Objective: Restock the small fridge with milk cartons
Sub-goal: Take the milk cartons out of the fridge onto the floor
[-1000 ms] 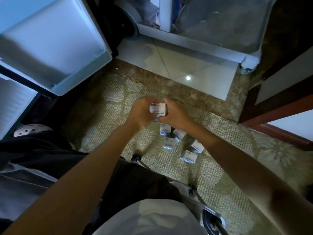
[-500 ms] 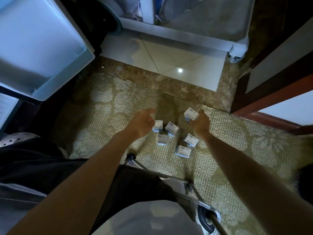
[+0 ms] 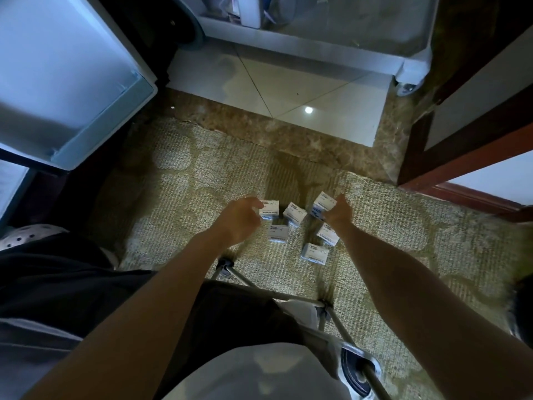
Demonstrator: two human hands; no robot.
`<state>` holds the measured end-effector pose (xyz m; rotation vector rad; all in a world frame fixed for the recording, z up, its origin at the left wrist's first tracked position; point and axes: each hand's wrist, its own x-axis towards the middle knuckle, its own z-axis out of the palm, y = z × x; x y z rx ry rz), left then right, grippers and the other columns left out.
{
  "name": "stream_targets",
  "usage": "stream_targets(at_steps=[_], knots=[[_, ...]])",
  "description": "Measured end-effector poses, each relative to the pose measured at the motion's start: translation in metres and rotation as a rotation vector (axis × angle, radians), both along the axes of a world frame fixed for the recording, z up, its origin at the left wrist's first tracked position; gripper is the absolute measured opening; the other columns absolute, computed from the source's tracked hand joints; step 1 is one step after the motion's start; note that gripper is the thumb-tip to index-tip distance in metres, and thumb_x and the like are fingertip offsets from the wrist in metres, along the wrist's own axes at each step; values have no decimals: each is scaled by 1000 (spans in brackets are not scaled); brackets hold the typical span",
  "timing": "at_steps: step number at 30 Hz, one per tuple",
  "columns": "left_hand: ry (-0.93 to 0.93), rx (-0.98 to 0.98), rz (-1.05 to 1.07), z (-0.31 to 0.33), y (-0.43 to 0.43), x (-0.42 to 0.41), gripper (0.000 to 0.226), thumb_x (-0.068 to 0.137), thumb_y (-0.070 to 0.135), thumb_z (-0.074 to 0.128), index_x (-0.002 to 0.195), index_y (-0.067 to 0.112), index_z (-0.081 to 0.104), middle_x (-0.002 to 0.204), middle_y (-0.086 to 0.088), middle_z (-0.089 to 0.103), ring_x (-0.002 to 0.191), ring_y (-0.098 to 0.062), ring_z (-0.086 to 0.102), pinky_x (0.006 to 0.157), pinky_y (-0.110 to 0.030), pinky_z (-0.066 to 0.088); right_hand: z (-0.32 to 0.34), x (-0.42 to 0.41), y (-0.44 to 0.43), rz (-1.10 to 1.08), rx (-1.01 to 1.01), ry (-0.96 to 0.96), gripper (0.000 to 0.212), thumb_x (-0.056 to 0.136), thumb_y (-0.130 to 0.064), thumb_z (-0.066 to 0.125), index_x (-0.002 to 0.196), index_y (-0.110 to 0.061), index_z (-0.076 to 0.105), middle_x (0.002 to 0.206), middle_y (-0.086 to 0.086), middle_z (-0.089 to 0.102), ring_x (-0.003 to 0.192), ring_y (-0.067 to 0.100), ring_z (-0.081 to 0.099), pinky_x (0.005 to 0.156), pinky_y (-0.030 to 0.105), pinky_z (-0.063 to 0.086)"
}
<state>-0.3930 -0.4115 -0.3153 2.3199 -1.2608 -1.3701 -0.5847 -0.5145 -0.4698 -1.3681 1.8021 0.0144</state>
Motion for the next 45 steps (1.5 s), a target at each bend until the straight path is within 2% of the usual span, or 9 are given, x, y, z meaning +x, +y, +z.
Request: stream_targets(at_steps=[5, 11, 14, 18, 23, 26, 28, 33, 45], knots=[[-5, -19, 7, 3, 1, -2, 35, 91, -1, 43, 123, 7, 55, 113, -23, 61, 52, -10, 44, 46, -18, 37, 2, -3, 1, 64, 56, 75, 59, 82, -4, 64, 133, 3, 34, 125, 24, 53, 116, 37, 54, 89, 41, 49], [-86, -114, 45, 17, -3, 3, 34, 94, 1, 39, 122, 6, 58, 118, -21, 61, 65, -17, 53, 48, -17, 39, 40, 36, -8, 42, -76, 25, 49, 78, -7, 55, 126, -6, 46, 125, 15, 55, 118, 34, 51, 103, 46, 40], [-175, -221, 117, 32, -4, 13, 32, 94, 1, 39, 119, 3, 59, 120, -19, 62, 81, -21, 60, 56, -9, 42, 78, 73, -8, 101, -206, -151, 33, 79, -3, 53, 112, -8, 58, 114, 12, 61, 107, 29, 57, 94, 41, 46], [-296, -374, 218, 64, -1, 44, 27, 94, 6, 47, 116, 3, 61, 120, -16, 64, 108, -24, 61, 85, -25, 44, 142, 139, -5, 285, -308, -385, 20, 90, -9, 50, 109, -9, 57, 106, 7, 61, 82, 16, 56, 77, 35, 52], [-488, -482, 390, 111, 13, 114, 22, 91, 12, 52, 105, 5, 66, 106, -14, 69, 97, -28, 64, 77, -30, 47, 224, 230, 17, 461, -420, -624, 21, 86, -2, 50, 104, -3, 62, 116, 10, 62, 107, 19, 57, 80, 17, 39], [-587, -502, 488, 138, 42, 162, 25, 88, 11, 49, 105, 7, 67, 105, -15, 69, 102, -33, 62, 88, -33, 46, 255, 286, 44, 573, -417, -716, 22, 84, 1, 49, 101, -2, 63, 110, 11, 65, 104, 19, 58, 60, 8, 37], [-621, -484, 540, 150, 67, 193, 27, 89, 13, 48, 109, 9, 65, 107, -13, 69, 105, -31, 61, 92, -32, 45, 270, 322, 66, 671, -430, -749, 24, 83, 2, 49, 103, 0, 63, 110, 14, 65, 104, 23, 59, 63, 10, 37], [-694, -431, 755, 163, 138, 258, 26, 89, 13, 49, 108, 10, 66, 109, -15, 67, 103, -33, 60, 82, -31, 46, 286, 403, 124, 912, -455, -709, 24, 86, -1, 48, 104, 0, 63, 110, 15, 66, 105, 30, 58, 82, 28, 43], [-558, -123, 1089, 110, 284, 388, 28, 86, 9, 48, 110, 5, 63, 115, -18, 62, 106, -36, 57, 87, -33, 46, 231, 578, 239, 1386, -378, -473, 30, 86, -5, 47, 114, -3, 57, 124, 13, 58, 114, 29, 54, 92, 31, 42]])
